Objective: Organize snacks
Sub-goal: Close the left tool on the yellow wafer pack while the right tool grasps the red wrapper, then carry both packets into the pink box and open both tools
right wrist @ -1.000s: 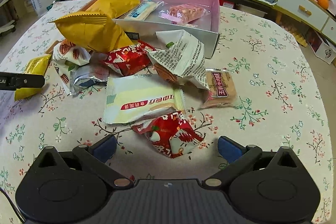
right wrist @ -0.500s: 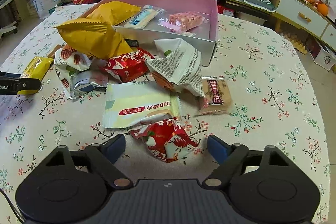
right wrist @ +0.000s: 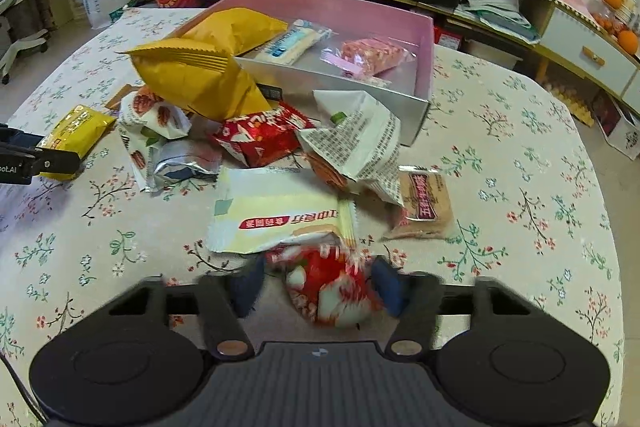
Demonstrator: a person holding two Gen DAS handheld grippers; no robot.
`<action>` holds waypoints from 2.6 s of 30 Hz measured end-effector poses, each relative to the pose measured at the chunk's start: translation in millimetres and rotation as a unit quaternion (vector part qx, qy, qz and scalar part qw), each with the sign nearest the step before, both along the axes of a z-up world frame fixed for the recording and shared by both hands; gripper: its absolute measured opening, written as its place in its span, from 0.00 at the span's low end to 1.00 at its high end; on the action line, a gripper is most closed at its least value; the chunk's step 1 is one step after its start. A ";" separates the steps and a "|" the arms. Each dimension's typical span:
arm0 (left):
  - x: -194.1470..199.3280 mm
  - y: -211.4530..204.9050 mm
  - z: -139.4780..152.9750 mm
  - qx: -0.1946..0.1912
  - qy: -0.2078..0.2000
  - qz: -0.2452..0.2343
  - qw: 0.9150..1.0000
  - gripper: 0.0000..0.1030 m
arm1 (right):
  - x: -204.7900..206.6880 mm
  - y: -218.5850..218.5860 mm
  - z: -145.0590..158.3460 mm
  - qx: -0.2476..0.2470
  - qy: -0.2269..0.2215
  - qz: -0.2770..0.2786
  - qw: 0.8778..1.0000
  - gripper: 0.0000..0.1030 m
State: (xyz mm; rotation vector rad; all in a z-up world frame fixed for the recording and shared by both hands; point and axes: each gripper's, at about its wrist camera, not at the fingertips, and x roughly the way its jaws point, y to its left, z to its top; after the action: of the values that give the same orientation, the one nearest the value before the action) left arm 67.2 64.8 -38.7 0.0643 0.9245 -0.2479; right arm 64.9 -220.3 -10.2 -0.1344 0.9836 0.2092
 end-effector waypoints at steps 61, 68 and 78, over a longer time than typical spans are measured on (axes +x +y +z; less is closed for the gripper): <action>144.1 -125.4 31.6 -0.091 0.082 -0.128 0.984 0.43 | 105.8 -44.0 27.2 0.190 -0.074 -0.132 0.970 0.08; 158.5 -131.6 22.2 -0.073 0.077 -0.110 0.988 0.42 | 107.7 -52.1 22.9 0.225 -0.071 -0.156 0.959 0.09; 163.6 -126.4 17.5 -0.072 0.056 -0.090 0.992 0.44 | 110.9 -50.1 19.6 0.236 -0.067 -0.158 0.957 0.11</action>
State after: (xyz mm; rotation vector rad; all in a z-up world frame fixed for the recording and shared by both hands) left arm 230.9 -61.6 -21.2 0.0000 1.0117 -0.4881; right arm 175.8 -270.4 9.4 0.4397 0.7839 0.1333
